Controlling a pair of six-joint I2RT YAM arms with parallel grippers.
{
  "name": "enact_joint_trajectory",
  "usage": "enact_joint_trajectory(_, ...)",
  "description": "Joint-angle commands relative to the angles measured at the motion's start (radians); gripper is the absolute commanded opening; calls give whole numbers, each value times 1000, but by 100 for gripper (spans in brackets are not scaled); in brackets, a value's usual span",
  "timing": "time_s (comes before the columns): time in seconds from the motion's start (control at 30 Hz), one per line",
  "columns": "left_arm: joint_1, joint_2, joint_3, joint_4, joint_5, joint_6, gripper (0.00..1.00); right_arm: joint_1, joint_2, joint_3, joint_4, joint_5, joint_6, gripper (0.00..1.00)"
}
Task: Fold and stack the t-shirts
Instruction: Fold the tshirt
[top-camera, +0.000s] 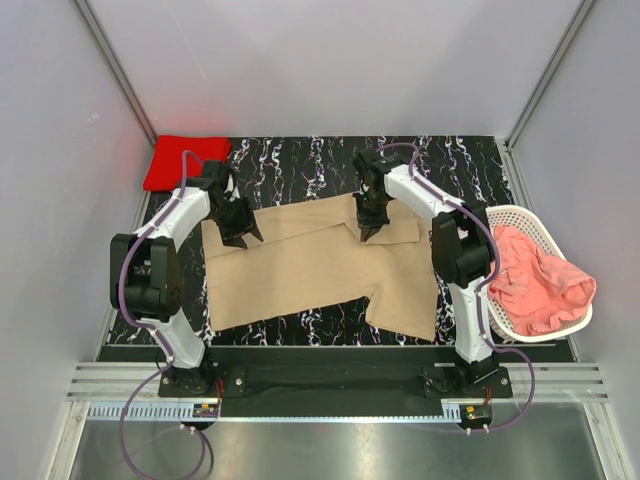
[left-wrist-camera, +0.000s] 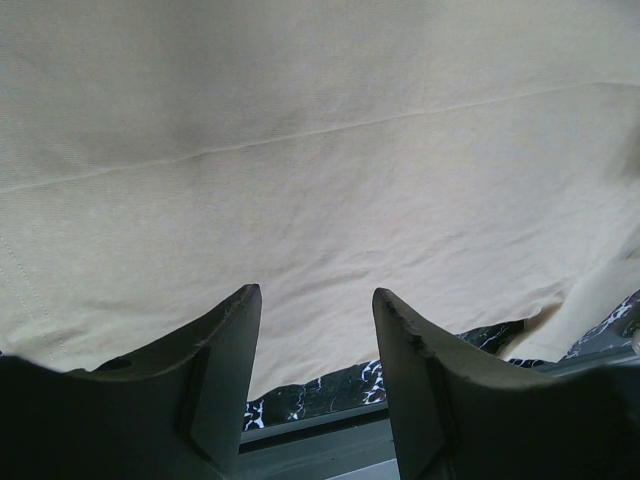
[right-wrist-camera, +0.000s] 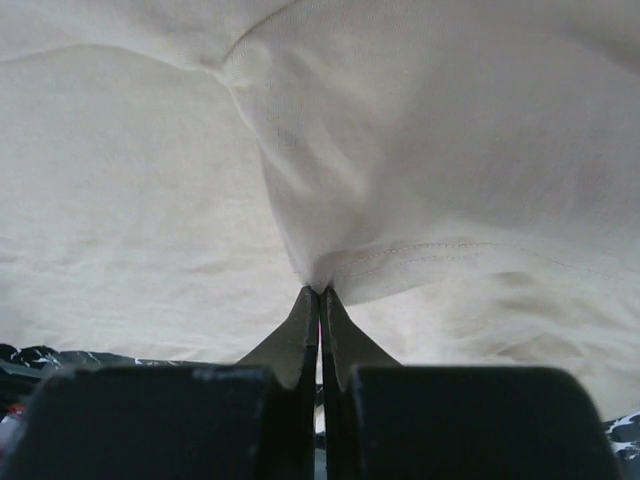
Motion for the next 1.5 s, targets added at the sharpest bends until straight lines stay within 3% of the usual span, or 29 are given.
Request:
enact_joint_trajectory(0.0, 4, -16, 7, 5, 0, 22, 54, 10, -44, 45, -65, -68, 27, 0)
enact_joint_trajectory(0.17, 4, -14, 6, 2, 0, 26, 54, 10, -43, 41, -97, -120, 32, 6)
enact_joint_trajectory(0.2, 4, -14, 7, 2, 1, 28, 54, 8, -48, 41, -97, -117, 21, 16)
enact_joint_trajectory(0.27, 4, -12, 9, 2, 1, 29, 54, 5, -79, 48, -89, -76, 5, 21)
enact_joint_trajectory(0.33, 4, -8, 12, -1, 1, 31, 54, -18, -118, 30, -63, -42, 7, 43)
enact_joint_trajectory(0.43, 4, -5, 12, 2, 4, 29, 54, -121, -212, -67, 59, -37, 31, 60)
enact_joint_trajectory(0.53, 4, 0, 15, 7, 12, 26, 54, -260, -260, -177, 208, -46, 42, 62)
enact_joint_trajectory(0.63, 4, 6, 19, 4, 17, 28, 54, -328, -220, -186, 240, -71, 18, 62)
enact_joint_trajectory(1.07, 4, -3, 13, -2, 12, 34, 54, -356, -155, -281, 339, -158, -24, 63)
enact_joint_trajectory(1.47, 4, 1, 6, 10, 20, 28, 54, -357, -261, -409, 343, -132, -44, 64)
